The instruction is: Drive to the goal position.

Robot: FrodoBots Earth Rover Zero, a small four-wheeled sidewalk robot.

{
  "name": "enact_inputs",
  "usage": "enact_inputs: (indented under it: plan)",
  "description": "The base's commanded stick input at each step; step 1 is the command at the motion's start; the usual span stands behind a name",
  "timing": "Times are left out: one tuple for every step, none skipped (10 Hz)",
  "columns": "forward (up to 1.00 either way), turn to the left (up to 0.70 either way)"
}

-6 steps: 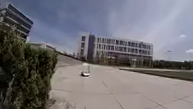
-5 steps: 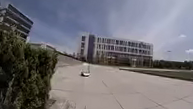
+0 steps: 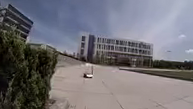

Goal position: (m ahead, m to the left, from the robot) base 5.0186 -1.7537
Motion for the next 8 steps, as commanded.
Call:
enact_inputs:
  plan:
    - [0.64, 0.00]
    - [0.70, 0.00]
    - [0.70, 0.00]
    - [0.70, 0.00]
    - [0.70, 0.00]
    - [0.70, 0.00]
    - [0.70, 0.00]
    - [0.70, 0.00]
